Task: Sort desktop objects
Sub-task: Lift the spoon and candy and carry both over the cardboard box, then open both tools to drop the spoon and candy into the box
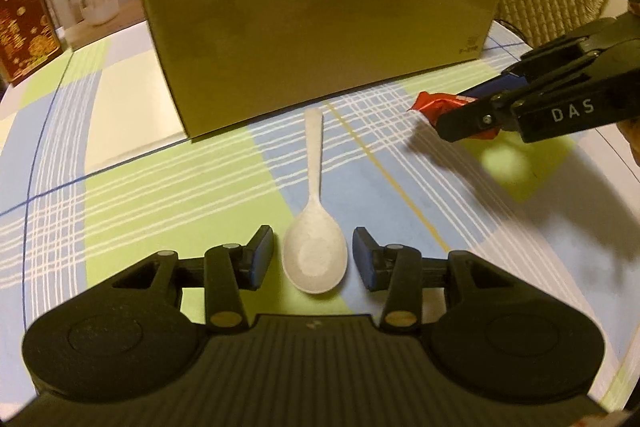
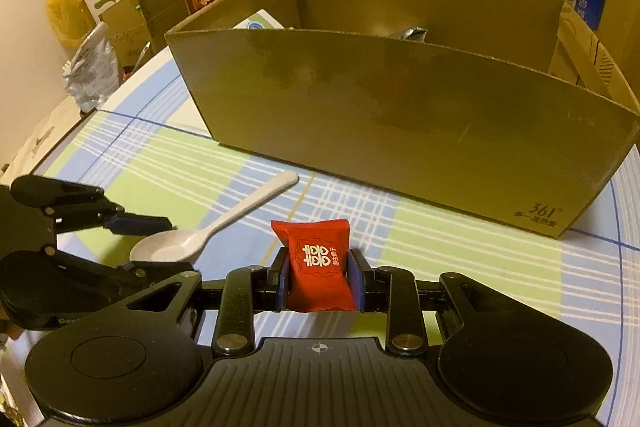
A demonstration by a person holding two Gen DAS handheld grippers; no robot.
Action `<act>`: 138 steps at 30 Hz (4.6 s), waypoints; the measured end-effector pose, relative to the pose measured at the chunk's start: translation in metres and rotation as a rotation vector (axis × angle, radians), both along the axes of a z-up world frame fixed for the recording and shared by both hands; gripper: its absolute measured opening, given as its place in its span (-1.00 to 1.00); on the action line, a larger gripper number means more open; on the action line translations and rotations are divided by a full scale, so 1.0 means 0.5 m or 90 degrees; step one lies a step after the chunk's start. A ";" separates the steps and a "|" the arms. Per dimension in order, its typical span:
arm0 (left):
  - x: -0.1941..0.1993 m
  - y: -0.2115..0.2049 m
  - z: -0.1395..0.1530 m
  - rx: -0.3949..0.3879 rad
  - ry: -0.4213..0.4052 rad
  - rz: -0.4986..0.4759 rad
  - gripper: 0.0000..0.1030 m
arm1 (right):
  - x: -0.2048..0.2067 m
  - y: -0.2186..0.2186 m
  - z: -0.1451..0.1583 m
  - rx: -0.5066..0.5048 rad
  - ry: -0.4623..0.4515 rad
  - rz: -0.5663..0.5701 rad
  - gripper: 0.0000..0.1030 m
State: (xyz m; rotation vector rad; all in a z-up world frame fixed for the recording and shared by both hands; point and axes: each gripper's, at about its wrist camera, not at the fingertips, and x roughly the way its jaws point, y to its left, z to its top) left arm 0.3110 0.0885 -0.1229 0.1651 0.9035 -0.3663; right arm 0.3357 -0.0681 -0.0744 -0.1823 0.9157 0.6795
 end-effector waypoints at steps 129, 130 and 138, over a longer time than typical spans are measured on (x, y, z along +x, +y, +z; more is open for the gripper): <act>0.183 -0.052 0.282 -0.062 -0.199 0.149 -0.47 | 0.116 -0.050 0.187 0.134 -0.235 -0.223 -0.47; 0.188 -0.054 0.277 -0.059 -0.194 0.148 -0.47 | 0.120 -0.049 0.185 0.131 -0.238 -0.224 -0.47; 0.214 -0.072 0.241 -0.050 -0.171 0.140 -0.47 | 0.141 -0.046 0.169 0.123 -0.245 -0.229 -0.47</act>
